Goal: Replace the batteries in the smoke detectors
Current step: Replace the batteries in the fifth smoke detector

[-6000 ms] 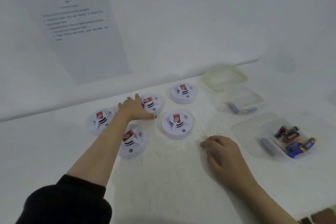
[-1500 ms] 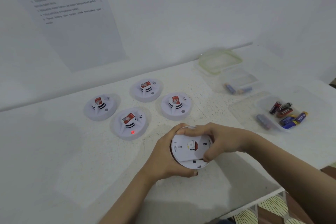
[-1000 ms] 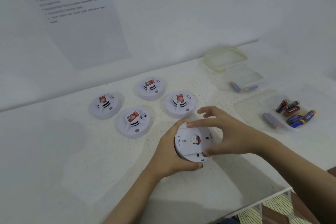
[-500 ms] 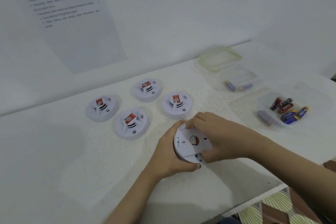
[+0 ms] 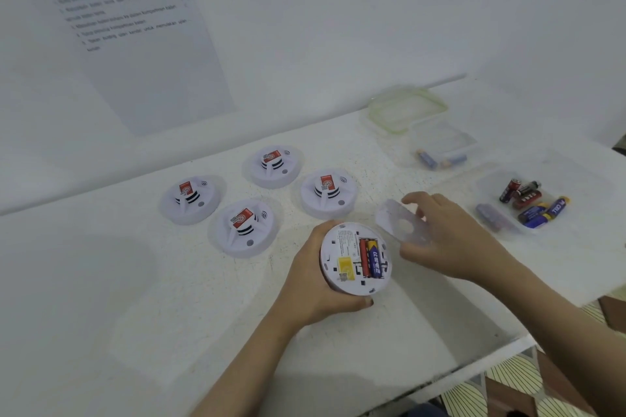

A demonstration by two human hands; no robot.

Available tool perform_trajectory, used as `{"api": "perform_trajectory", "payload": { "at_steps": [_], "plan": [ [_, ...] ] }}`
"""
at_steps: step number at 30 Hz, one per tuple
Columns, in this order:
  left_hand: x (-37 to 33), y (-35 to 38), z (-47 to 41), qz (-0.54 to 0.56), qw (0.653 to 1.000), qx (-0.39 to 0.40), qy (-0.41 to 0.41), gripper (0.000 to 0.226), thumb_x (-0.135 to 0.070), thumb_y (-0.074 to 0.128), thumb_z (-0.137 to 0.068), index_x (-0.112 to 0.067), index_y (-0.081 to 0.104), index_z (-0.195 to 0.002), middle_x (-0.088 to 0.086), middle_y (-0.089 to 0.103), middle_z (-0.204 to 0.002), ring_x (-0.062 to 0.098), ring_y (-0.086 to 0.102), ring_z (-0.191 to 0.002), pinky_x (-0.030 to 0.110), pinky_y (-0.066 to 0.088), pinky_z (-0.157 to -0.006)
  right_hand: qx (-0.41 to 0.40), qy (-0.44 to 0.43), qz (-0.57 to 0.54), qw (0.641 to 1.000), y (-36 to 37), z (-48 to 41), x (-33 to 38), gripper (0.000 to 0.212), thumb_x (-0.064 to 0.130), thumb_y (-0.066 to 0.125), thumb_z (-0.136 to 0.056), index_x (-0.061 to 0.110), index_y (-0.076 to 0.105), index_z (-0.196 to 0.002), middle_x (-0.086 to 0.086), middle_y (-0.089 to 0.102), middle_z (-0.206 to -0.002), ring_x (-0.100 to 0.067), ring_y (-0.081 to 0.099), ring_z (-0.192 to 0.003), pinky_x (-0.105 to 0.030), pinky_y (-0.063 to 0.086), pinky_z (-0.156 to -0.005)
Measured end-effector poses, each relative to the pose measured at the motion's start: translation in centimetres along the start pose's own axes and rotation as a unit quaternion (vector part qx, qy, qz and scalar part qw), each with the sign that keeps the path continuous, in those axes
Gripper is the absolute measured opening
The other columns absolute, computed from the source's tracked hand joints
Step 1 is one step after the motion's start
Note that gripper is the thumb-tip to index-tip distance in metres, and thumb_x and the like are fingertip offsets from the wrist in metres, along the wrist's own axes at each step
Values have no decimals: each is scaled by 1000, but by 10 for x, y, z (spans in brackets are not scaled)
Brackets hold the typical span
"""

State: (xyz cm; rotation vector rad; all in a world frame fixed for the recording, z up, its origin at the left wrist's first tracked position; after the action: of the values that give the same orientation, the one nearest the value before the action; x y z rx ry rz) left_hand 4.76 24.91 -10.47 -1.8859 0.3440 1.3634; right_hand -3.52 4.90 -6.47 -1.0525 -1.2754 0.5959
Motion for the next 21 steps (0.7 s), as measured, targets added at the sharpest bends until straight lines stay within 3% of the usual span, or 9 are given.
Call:
{"api": "perform_trajectory", "payload": {
  "at_steps": [2, 5, 8, 12, 21],
  "plan": [
    [3, 1, 0, 0, 1000, -6, -11, 95, -28, 92, -44, -35, 41, -124, -19, 57, -116, 2, 58, -108, 17, 51, -84, 15, 38, 15, 999, 7, 6, -8, 62, 33, 65, -75, 22, 40, -131, -4, 49, -115, -19, 48, -100, -29, 43, -85],
    [4, 4, 0, 8, 1000, -7, -17, 96, -32, 91, -41, -33, 39, -121, -12, 55, -119, 2, 57, -108, 16, 51, -82, -30, 0, -7, 1000, 15, 15, -7, 43, 20, 61, -81, 26, 49, -121, 0, 45, -126, -14, 42, -110, -25, 34, -93],
    [4, 6, 1, 8, 1000, -5, -11, 97, -28, 92, -43, -33, 36, -122, -13, 52, -119, 0, 55, -109, 14, 50, -82, -60, -46, -89, 993, 20, 22, 8, 29, 13, 56, -82, 34, 50, -101, 12, 48, -114, -4, 46, -103, -18, 36, -86],
    [4, 8, 3, 2, 1000, -16, -7, 94, -28, 93, -44, -34, 37, -119, -14, 52, -117, -2, 56, -107, 12, 50, -79, -58, -54, -149, 986, 29, 25, 24, 23, 17, 54, -88, 33, 55, -103, 21, 51, -105, 10, 47, -98, -5, 39, -75],
    [2, 9, 5, -10, 1000, -29, 3, 92, -30, 93, -47, -39, 36, -119, -19, 52, -117, -2, 56, -107, 13, 50, -80, -82, -49, -141, 985, 36, 23, 30, 18, 16, 55, -90, 34, 53, -91, 16, 55, -95, 4, 55, -87, -14, 49, -70]
  ]
}}
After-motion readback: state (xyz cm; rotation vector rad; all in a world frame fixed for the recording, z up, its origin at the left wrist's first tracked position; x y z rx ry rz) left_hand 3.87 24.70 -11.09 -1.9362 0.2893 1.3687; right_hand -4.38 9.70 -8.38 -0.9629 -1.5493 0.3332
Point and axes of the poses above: each hand's wrist, its own z-axis away from the middle knuckle, its own y-axis out of the palm, x = y × z, the point moved 2 cm from there along -z, towards the middle knuckle
